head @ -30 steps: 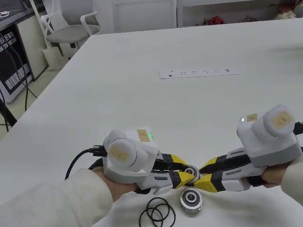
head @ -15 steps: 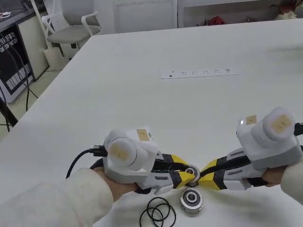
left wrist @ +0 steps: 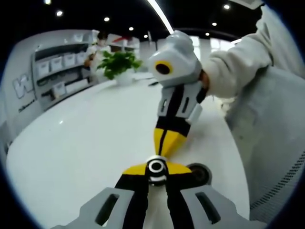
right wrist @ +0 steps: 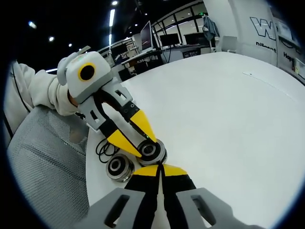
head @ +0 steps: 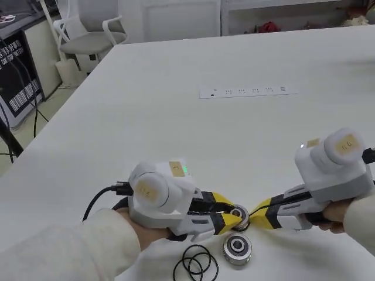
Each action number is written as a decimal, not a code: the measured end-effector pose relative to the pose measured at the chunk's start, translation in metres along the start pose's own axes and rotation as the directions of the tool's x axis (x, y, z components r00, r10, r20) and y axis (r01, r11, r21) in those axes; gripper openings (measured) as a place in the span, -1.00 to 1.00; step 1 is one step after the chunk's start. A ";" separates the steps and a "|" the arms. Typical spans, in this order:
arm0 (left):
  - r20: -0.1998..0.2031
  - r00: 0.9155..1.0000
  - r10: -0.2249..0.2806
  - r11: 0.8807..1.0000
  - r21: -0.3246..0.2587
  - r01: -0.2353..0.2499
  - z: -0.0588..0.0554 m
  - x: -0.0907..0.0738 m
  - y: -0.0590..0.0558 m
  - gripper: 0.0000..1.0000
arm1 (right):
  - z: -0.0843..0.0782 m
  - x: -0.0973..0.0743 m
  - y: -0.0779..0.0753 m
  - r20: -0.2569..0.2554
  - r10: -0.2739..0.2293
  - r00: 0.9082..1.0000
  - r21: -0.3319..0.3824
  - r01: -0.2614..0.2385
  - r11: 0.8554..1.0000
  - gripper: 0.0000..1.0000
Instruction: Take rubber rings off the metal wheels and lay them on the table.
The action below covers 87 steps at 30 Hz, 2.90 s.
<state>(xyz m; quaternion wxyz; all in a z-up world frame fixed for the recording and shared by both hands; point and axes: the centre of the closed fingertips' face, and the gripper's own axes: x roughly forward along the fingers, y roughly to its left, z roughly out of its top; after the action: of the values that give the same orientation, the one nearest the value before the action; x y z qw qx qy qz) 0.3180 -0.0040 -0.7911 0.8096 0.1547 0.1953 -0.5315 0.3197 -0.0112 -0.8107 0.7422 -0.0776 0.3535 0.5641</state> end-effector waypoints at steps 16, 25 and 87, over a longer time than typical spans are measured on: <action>0.007 1.000 -0.001 1.000 -0.002 0.001 -0.001 0.000 -0.001 -0.73 | 0.003 -0.006 0.003 0.044 0.022 0.999 0.253 -0.033 0.967 -1.00; 0.002 1.000 0.002 1.000 0.001 -0.002 -0.001 0.000 -0.001 -0.73 | 0.008 -0.008 0.006 0.066 0.033 0.997 0.294 -0.051 0.954 -1.00; -0.013 1.000 0.000 1.000 0.020 0.001 0.016 -0.018 0.003 -0.44 | 0.022 -0.013 0.007 0.102 0.031 0.994 0.286 -0.059 0.956 -1.00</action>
<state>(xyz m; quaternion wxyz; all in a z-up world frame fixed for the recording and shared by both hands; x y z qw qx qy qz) 0.3163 0.0041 -0.7685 0.8065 0.1664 0.1952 -0.5327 0.3216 -0.0076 -0.7845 0.7488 0.0670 0.3973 0.5262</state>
